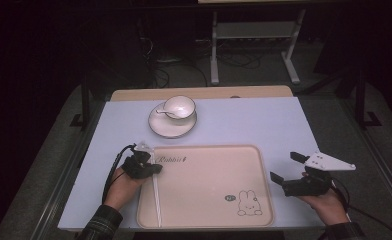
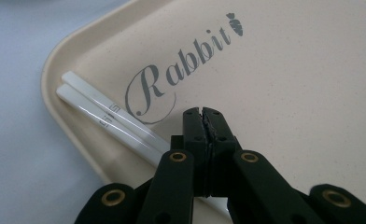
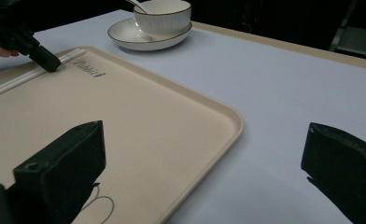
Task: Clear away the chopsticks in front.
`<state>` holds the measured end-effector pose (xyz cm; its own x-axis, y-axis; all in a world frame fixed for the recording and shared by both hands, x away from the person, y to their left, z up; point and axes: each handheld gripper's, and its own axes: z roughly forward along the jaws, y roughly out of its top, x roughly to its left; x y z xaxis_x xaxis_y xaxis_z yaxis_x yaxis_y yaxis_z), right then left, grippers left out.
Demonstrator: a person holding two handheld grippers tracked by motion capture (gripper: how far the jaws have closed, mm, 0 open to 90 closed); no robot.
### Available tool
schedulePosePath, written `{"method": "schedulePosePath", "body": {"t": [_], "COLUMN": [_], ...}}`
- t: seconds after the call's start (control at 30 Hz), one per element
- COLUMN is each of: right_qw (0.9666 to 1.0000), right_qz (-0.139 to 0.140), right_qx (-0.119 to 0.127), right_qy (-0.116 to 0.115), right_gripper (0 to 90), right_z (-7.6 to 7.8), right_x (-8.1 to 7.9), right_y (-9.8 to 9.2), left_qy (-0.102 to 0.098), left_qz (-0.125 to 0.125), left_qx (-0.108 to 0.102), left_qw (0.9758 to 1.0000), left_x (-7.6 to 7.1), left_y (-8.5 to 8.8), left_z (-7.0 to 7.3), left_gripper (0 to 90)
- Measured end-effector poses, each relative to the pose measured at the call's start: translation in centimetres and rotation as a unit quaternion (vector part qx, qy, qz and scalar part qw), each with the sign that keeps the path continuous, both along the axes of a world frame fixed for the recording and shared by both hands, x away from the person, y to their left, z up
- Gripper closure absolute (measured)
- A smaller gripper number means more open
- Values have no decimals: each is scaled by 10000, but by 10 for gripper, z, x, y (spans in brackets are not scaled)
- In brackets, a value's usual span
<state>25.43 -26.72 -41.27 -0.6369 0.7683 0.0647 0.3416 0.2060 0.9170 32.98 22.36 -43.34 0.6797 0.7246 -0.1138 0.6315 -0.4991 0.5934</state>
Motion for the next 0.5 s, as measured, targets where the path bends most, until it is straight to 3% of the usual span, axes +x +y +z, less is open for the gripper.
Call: {"method": "schedulePosePath", "body": {"t": [0.13,0.23,0.5], "right_qw": [10000,10000,10000], "right_qz": [6,17,24], "right_qx": [-10,-13,-22], "right_qy": [7,5,12], "right_gripper": [0,0,0], "right_z": [0,0,0], "right_x": [0,0,0], "right_y": [0,1,2], "left_qy": [-32,-100,-606], "left_qz": [-25,-55,-183], "left_qx": [43,-68,-473], "left_qw": [10000,9999,9969], "left_x": [0,0,-14], "left_y": [-1,-1,5], "left_z": [1,4,26], "left_gripper": [865,829,701]}}
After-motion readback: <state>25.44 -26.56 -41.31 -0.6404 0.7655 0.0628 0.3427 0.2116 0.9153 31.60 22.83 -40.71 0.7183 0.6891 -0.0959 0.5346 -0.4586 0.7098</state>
